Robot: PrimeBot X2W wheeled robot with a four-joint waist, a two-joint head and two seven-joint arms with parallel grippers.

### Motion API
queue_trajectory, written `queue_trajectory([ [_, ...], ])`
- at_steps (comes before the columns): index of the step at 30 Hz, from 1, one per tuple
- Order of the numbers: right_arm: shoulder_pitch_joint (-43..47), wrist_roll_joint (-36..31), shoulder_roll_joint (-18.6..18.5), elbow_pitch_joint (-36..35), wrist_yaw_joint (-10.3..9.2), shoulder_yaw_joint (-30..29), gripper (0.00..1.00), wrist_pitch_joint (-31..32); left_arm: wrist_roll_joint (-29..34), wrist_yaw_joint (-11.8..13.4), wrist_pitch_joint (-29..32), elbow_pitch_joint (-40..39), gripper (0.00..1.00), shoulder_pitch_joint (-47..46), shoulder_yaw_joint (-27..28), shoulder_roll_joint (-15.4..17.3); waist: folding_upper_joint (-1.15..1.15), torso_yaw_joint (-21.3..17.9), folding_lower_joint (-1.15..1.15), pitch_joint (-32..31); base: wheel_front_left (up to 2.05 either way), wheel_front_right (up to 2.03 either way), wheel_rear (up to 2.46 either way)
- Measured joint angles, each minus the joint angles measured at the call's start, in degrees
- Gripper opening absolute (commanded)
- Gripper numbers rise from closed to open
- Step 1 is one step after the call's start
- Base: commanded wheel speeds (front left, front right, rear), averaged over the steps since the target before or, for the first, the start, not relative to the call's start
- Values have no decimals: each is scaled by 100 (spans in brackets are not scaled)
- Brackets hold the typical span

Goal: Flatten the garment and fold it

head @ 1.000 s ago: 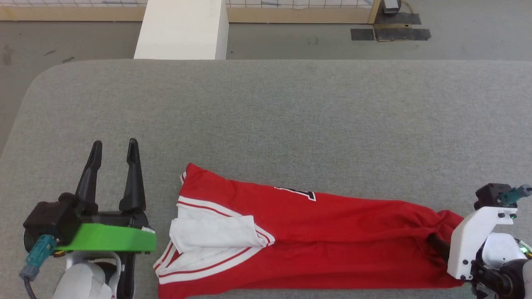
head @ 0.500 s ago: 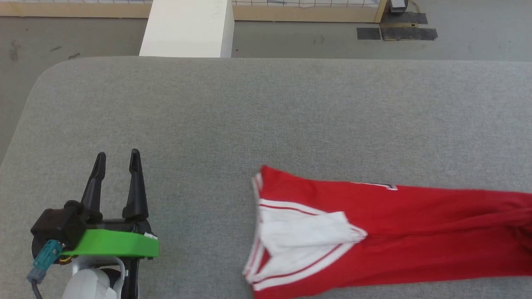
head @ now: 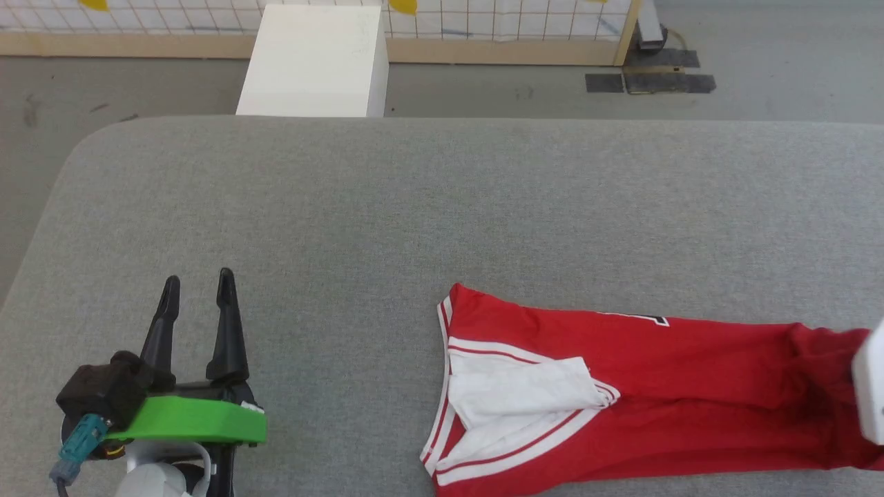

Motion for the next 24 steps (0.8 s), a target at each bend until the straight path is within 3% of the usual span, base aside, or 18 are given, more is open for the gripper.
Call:
queue_trajectory([
  [5, 60, 709, 236, -1070, -1, 545, 0, 399, 0, -3, 0, -1, 100, 50, 20, -3, 0, -57, 0, -70, 0, 0, 0],
  [10, 29, 1160, 827, -1215, -1, 1296, 0, 237, -1, -52, 0, 8, 100, 52, -45, -7, 0, -10, 0, -91, 0, 0, 0],
  [16, -269, 1221, 1299, -702, -1, 2092, 0, -457, -30, -99, 1, 46, 100, 49, -88, -7, 0, 187, 0, -59, 0, 0, 0],
  [24, -758, 1035, 1871, 394, -1, 2655, 0, -1293, -55, -107, 2, 89, 100, 49, -170, -9, 0, 458, 0, 37, 0, 0, 0],
])
